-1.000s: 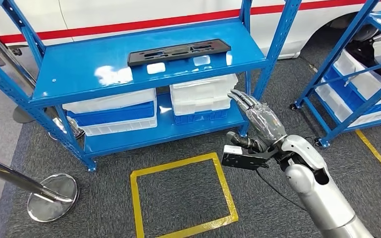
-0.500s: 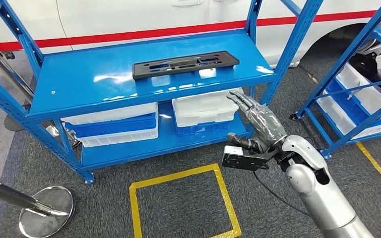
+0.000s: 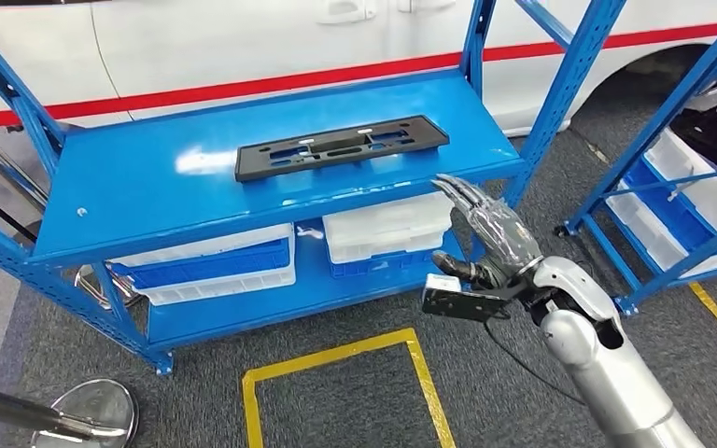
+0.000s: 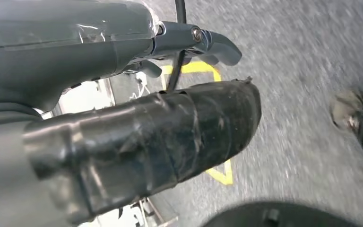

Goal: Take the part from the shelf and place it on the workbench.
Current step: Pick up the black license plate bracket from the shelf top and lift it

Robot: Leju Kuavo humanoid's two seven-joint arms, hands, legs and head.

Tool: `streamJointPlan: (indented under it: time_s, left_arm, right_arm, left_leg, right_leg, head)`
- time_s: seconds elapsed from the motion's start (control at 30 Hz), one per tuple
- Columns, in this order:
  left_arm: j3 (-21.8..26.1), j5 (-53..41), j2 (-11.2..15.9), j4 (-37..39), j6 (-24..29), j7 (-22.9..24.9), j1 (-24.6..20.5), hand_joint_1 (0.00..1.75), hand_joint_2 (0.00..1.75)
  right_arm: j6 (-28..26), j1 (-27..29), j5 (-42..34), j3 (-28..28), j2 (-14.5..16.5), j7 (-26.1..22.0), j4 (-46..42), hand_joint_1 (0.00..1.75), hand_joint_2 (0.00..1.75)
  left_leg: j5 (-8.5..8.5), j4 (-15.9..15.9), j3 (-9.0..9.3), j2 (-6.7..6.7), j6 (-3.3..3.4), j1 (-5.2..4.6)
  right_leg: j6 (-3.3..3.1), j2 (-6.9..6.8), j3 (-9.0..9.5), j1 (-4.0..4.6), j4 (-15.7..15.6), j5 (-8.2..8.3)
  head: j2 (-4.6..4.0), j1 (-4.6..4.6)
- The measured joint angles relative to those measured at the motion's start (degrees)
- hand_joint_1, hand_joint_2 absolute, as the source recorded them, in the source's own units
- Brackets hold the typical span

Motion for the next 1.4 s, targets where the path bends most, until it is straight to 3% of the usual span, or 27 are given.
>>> streamJointPlan:
  time_s: [0.07, 0.1, 0.13, 0.17, 0.23, 0.3, 0.37, 0.43, 0.5, 0.57, 0.63, 0.67, 0.73, 0.8, 0.83, 0.93, 1.0, 1.1, 1.13, 1.17, 1.23, 1.27, 1.33, 1.4]
  left_arm:
    - [0.0, 0.0, 0.0, 0.0, 0.0, 0.1, 0.0, 0.0, 0.0]
    - [0.0, 0.0, 0.0, 0.0, 0.0, 0.1, 0.0, 0.0, 0.0]
    - [0.0, 0.0, -0.1, 0.0, 0.0, 0.1, 0.1, 0.0, 0.0]
    - [-0.1, 0.0, -0.1, 0.0, 0.0, 0.1, 0.1, 0.0, 0.0]
    - [-0.1, 0.0, 0.0, 0.0, 0.0, 0.1, 0.4, 0.0, 0.0]
    - [-0.1, 0.0, 0.2, 0.1, 0.0, 0.1, 0.5, 0.0, 0.0]
    - [-0.1, 0.0, 0.2, 0.1, 0.0, 0.2, 0.5, 0.0, 0.0]
    - [-0.1, -0.1, 0.1, 0.1, 0.0, 0.4, 0.5, 0.0, 0.0]
    - [-0.2, -0.3, 0.0, 0.1, 0.0, 0.7, 0.3, 0.0, 0.0]
    - [-0.2, -0.5, 0.0, 0.1, 0.1, 0.9, 0.2, 0.0, 0.0]
    - [-0.2, -0.7, -0.1, 0.1, 0.1, 1.0, 0.3, 0.0, 0.0]
    - [-0.3, -0.8, -0.1, 0.1, 0.1, 1.0, 0.3, 0.0, 0.0]
    - [-0.3, -1.1, -0.2, 0.1, 0.1, 1.0, 0.4, 0.0, 0.0]
    - [-0.5, -1.4, -0.2, 0.1, 0.1, 0.9, 0.2, 0.0, 0.0]
    - [-0.6, -1.5, -0.2, 0.1, 0.1, 0.8, 0.1, 0.0, 0.0]
    - [-1.0, -1.8, -0.1, 0.1, 0.2, 0.6, -0.4, 0.0, 0.0]
    - [-1.3, -1.9, -0.1, 0.1, 0.2, 0.5, -0.6, 0.0, 0.0]
    - [-1.6, -2.1, -0.1, 0.1, 0.2, 0.3, -0.7, 0.0, 0.0]
    - [-1.6, -2.1, -0.2, 0.1, 0.2, 0.1, -0.8, 0.0, 0.0]
    - [-1.6, -2.1, -0.2, 0.1, 0.2, 0.0, -0.8, 0.0, 0.0]
    - [-1.7, -2.1, -0.2, 0.1, 0.2, -0.2, -0.7, 0.0, 0.0]
    - [-1.7, -2.0, -0.1, 0.2, 0.2, -0.2, -0.7, 0.0, 0.0]
    - [-1.7, -1.9, 0.0, 0.3, 0.3, -0.3, -0.8, 0.0, 0.0]
    - [-1.7, -1.8, 0.0, 0.3, 0.3, -0.4, -1.0, 0.0, 0.0]
  right_arm:
    - [0.0, 0.3, 0.0, 0.0, 0.0, 0.0, 0.0, 0.0, 0.0]
    - [0.0, 0.4, 0.0, 0.0, 0.0, 0.0, 0.0, 0.0, 0.0]
    - [0.0, 0.5, 0.0, 0.0, 0.0, 0.0, 0.0, 0.0, 0.0]
    - [0.0, 0.6, 0.0, -0.1, 0.0, 0.0, 0.0, 0.0, 0.0]
    - [-0.1, 0.6, 0.0, -0.1, 0.0, 0.0, 0.0, 0.0, 0.0]
    - [-0.1, 0.7, 0.0, -0.1, 0.0, 0.0, 0.0, 0.0, 0.0]
    - [-0.1, 0.8, 0.0, -0.2, -0.1, 0.0, 0.0, 0.0, 0.0]
    - [-0.3, 1.0, 0.1, -0.5, -0.3, 0.0, -0.2, 0.0, 0.87]
    - [-0.5, 1.4, 0.5, -0.9, -0.7, 0.0, -0.3, 0.0, 1.75]
    - [-0.7, 2.1, 1.3, -1.5, -0.9, 0.0, -0.3, 0.0, 1.75]
    - [-0.9, 2.7, 2.0, -1.8, -1.0, 0.2, -0.1, 0.0, 1.75]
    - [-0.9, 2.7, 2.3, -1.8, -1.0, 0.3, 0.1, 0.0, 1.75]
    - [-0.9, 2.4, 3.2, -1.9, -0.9, 0.6, 0.6, 0.0, 1.75]
    - [-0.8, 1.7, 4.3, -1.8, -0.6, 1.1, 1.5, 0.0, 1.75]
    - [-0.7, 1.2, 5.1, -1.7, -0.3, 1.4, 2.0, 0.0, 1.75]
    - [-0.8, -0.3, 7.9, -1.0, 1.1, 2.2, 2.9, 0.0, 1.75]
    - [-1.0, -1.5, 9.5, 0.0, 2.3, 2.6, 3.4, 0.0, 1.75]
    - [-1.2, -2.6, 11.0, 2.1, 4.2, 3.2, 5.1, 0.0, 1.75]
    - [-1.2, -2.9, 11.4, 2.7, 4.8, 3.3, 5.7, 0.0, 1.75]
    - [-1.2, -3.1, 11.7, 3.2, 5.4, 3.3, 6.4, 0.0, 1.75]
    - [-1.3, -3.8, 12.3, 4.3, 6.5, 3.3, 7.6, 0.0, 1.75]
    - [-1.4, -4.2, 12.5, 4.8, 7.1, 3.3, 8.1, 0.0, 1.75]
    - [-1.5, -4.9, 12.8, 6.0, 8.1, 3.3, 9.1, 0.0, 1.75]
    - [-1.6, -5.6, 13.3, 7.3, 9.1, 3.3, 9.9, 0.0, 1.75]
  left_leg:
    - [-3.04, 6.1, -4.84, 0.04, -0.52, 0.24]
    - [-4.54, 7.3, -6.56, 0.05, -0.64, 0.31]
    - [-5.02, 6.9, -7.51, 0.05, -0.63, 0.33]
    - [-3.95, 4.9, -7.68, 0.05, -0.49, 0.31]
    - [2.14, -2.0, -6.74, 0.02, 0.26, 0.05]
    - [6.46, -6.4, -5.9, -0.06, 1.08, -0.32]
    - [6.75, -7.3, -5.36, -0.09, 1.77, -0.41]
    - [6.79, -8.1, -4.08, -0.04, 2.39, -0.2]
    - [6.41, -8.7, -2.75, -0.03, 2.92, -0.02]
    - [5.58, -8.7, -1.87, -0.09, 3.21, -0.01]
    - [4.52, -8.7, -0.7, -0.15, 3.15, -0.02]
    - [3.94, -8.7, 0.06, -0.15, 3.07, -0.02]
    - [2.7, -8.7, 1.56, -0.15, 2.77, -0.03]
    - [1.6, -8.6, 2.33, -0.24, 2.16, -0.13]
    - [1.29, -8.5, 2.64, -0.26, 1.78, -0.18]
    - [0.97, -7.3, 3.05, -0.16, 0.85, -0.23]
    - [-0.24, -3.1, 0.88, -0.04, 0.35, -0.07]
    - [-3.79, 6.1, -5.62, 0.03, -0.37, 0.29]
    - [-3.71, 7.1, -7.08, 0.03, -0.47, 0.34]
    - [-2.33, 6.1, -7.59, 0.04, -0.43, 0.35]
    - [3.17, -0.6, -6.22, 0.06, 0.18, 0.18]
    - [4.87, -3.7, -5.38, 0.11, 0.62, -0.04]
    - [5.66, -7.2, -4.31, 0.08, 1.54, -0.59]
    - [5.49, -8.1, -3.39, -0.02, 2.14, -0.7]
  right_leg:
    - [-0.12, 0.01, 1.18, -0.02, -0.2, -0.95]
    - [-0.11, 0.04, 1.83, -0.02, -0.3, -1.51]
    - [-0.07, 0.08, 2.58, 0.0, -0.3, -2.12]
    - [-0.03, 0.13, 3.44, 0.03, -0.3, -2.76]
    - [0.19, 0.18, 4.94, 0.14, -0.2, -4.06]
    - [0.76, 0.36, 5.74, 0.24, -0.2, -5.22]
    - [1.47, 0.52, 6.32, 0.33, 0.1, -5.56]
    - [2.02, 0.4, 6.04, 0.24, 2.0, -5.36]
    - [2.58, 0.25, 3.2, 0.04, 7.0, -6.31]
    - [3.12, 0.19, -1.36, -0.1, 13.2, -9.13]
    - [3.45, 0.09, -4.43, -0.22, 15.1, -10.69]
    - [3.48, 0.02, -4.74, -0.23, 13.6, -9.67]
    - [3.29, -0.11, -3.69, -0.24, 7.1, -4.1]
    - [2.58, -0.22, -2.58, 0.1, 2.2, -0.31]
    - [2.08, -0.24, -2.34, 0.29, 1.3, 0.34]
    - [0.73, -0.09, -1.08, 0.2, 0.7, -0.05]
    - [-0.03, -0.05, 0.12, 0.01, 0.3, -0.55]
    - [-0.42, -0.09, 1.45, 0.13, 0.2, -1.78]
    - [-0.41, -0.09, 1.97, 0.18, 0.2, -2.25]
    - [-0.38, -0.08, 2.6, 0.23, 0.2, -2.75]
    - [-0.31, -0.08, 3.9, 0.31, 0.1, -3.79]
    - [-0.18, -0.07, 4.51, 0.37, 0.1, -4.24]
    - [0.34, -0.05, 5.22, 0.35, 0.0, -4.86]
    - [0.99, 0.0, 5.81, 0.42, 0.4, -4.84]
  head:
    - [0.0, -0.04]
    - [0.0, -0.04]
    - [0.0, -0.04]
    - [0.0, -0.04]
    - [0.0, 0.0]
    - [0.0, 0.01]
    - [0.0, -0.01]
    - [0.0, 0.02]
    - [0.0, 0.03]
    - [0.0, 0.03]
    - [0.0, 0.03]
    - [0.0, 0.03]
    - [0.0, 0.05]
    - [0.0, 0.04]
    - [0.0, 0.07]
    - [0.0, 0.11]
    - [0.0, 0.09]
    - [0.0, 0.09]
    - [0.0, 0.09]
    - [0.0, 0.09]
    - [0.0, 0.08]
    - [0.0, 0.1]
    - [0.0, 0.1]
    - [0.0, 0.09]
